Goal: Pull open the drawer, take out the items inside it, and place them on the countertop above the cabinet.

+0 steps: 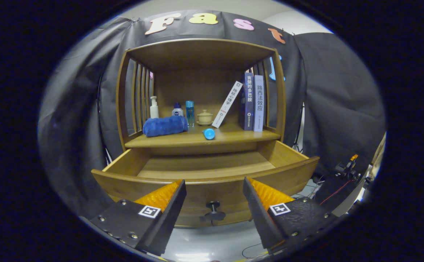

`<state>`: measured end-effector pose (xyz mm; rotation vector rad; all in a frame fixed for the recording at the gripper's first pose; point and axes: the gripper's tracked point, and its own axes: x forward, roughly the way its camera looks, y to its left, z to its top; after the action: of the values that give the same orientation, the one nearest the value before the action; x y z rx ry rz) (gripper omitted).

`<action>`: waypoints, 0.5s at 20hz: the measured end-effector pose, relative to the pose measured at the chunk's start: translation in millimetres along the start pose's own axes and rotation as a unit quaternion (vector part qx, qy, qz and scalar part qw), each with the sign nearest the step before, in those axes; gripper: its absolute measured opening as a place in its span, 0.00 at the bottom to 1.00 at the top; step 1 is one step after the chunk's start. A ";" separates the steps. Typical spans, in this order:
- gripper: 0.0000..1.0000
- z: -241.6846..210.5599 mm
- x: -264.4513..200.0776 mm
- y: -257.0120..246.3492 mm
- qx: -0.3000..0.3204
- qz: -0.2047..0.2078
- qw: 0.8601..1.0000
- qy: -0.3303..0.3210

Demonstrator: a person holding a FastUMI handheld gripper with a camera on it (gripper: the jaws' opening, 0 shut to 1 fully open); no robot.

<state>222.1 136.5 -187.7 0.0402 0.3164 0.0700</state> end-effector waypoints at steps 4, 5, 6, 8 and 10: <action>0.93 -14.0 17.1 9.2 0.004 0.029 1.000 0.009; 0.93 -17.4 21.4 10.5 0.002 0.035 0.999 0.012; 0.93 -20.8 22.9 13.9 -0.004 0.048 0.999 0.018; 0.94 -20.2 22.4 9.4 -0.017 0.046 0.999 0.017; 0.92 -21.1 23.8 8.8 -0.017 0.047 0.999 0.016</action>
<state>237.5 147.7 -214.7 0.0197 0.3460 0.1687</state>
